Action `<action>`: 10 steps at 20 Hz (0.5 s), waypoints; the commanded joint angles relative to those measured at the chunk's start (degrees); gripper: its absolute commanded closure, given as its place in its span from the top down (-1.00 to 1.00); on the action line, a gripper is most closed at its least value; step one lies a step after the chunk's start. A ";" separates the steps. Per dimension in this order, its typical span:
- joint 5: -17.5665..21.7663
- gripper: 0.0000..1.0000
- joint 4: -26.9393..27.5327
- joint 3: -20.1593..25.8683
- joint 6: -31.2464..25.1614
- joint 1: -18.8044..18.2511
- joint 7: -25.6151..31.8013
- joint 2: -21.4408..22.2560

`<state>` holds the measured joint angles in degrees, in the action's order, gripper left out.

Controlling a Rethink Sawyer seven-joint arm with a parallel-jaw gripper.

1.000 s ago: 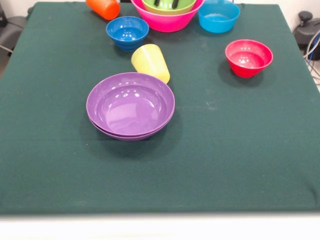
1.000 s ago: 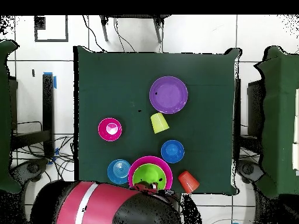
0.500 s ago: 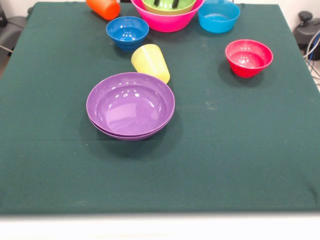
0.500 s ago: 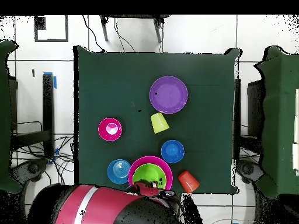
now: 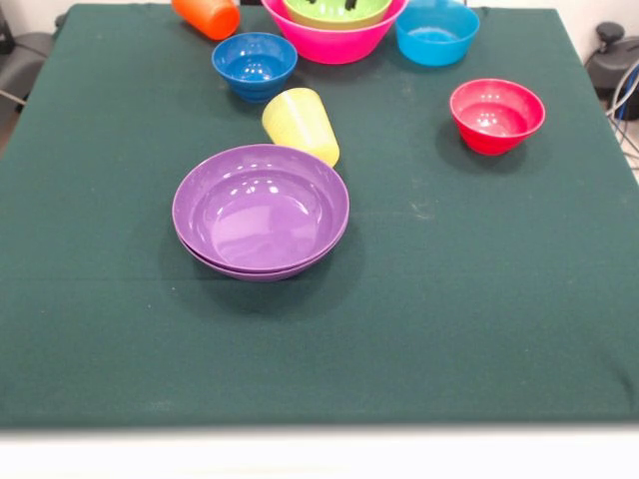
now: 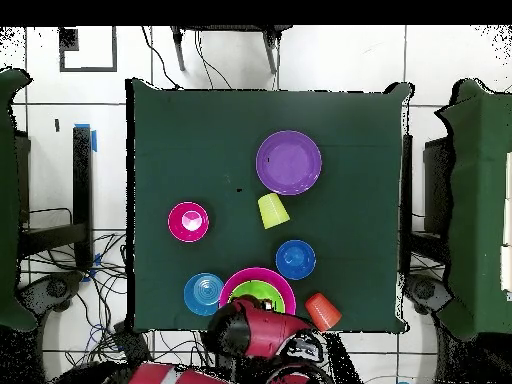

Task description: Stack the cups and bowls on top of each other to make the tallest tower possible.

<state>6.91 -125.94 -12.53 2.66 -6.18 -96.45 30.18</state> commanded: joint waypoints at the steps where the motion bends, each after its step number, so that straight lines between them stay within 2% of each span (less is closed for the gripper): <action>1: -5.85 1.00 3.65 10.15 -4.53 -2.81 -12.12 2.50; 10: -8.77 1.00 4.19 10.88 -0.37 -1.86 -14.13 0.45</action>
<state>2.68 -125.95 -9.27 2.12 -8.59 -97.81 32.72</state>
